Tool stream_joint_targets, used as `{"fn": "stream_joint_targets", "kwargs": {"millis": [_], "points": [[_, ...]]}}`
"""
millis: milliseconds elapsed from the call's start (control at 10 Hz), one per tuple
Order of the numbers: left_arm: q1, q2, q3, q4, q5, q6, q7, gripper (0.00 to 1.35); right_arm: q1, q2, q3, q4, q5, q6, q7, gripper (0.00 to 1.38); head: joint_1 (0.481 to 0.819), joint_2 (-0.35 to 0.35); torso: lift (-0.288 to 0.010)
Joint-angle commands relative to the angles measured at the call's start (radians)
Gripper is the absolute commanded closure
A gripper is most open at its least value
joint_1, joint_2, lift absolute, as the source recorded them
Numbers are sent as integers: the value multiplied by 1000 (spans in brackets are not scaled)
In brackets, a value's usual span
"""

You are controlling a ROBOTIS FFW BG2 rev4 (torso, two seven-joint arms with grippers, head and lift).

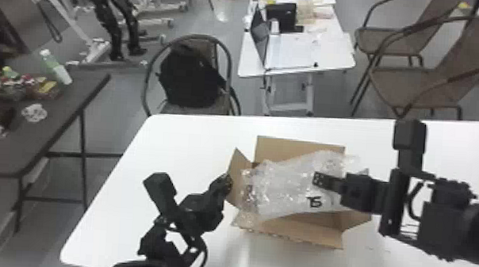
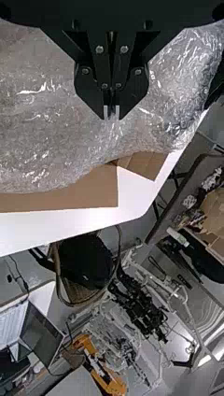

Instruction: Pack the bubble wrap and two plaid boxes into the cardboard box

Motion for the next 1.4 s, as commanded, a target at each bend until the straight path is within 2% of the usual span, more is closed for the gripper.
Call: {"fn": "stream_joint_targets", "kwargs": {"millis": [0, 200, 300, 400, 500, 600, 700, 800, 1000, 1200, 1300], "points": [[0, 0, -1, 0, 0, 0, 0, 1220, 23, 12, 3, 13, 22, -83, 2, 1219, 695, 277, -39], [0, 0, -1, 0, 2, 0, 0, 1220, 58, 20, 12, 26, 46, -191, -16, 1217, 695, 272, -39], [0, 0, -1, 0, 2, -2, 0, 1220, 66, 21, 12, 32, 34, -204, -31, 963, 695, 265, -39], [2, 0, 1, -1, 5, -2, 0, 1220, 68, 21, 12, 33, 23, -204, -37, 337, 695, 260, -39], [2, 0, 2, 0, 5, -2, 0, 1220, 68, 21, 11, 30, 11, -206, -37, -2, 695, 259, -39], [2, 0, 2, -1, 6, -3, 0, 1220, 66, 18, 9, 7, 25, -223, -27, 91, 695, 262, -39], [2, 0, 2, 0, 6, -5, 0, 1220, 63, 17, -8, -23, 77, -250, 16, 217, 695, 262, -39], [2, 0, 2, 0, 8, -8, 0, 1220, 69, 13, -37, -91, 171, -255, 36, 292, 695, 257, -39], [0, 0, 2, 0, 9, -11, 0, 1220, 132, 10, -91, -198, 350, -318, 36, 352, 695, 219, -39], [2, 0, 4, -1, 12, -17, 2, 1220, 249, 10, -146, -269, 531, -413, 41, 354, 695, 159, -39], [5, -3, 8, -1, 14, -20, 2, 1220, 322, 10, -172, -269, 560, -471, 44, 354, 695, 142, -39]]}}
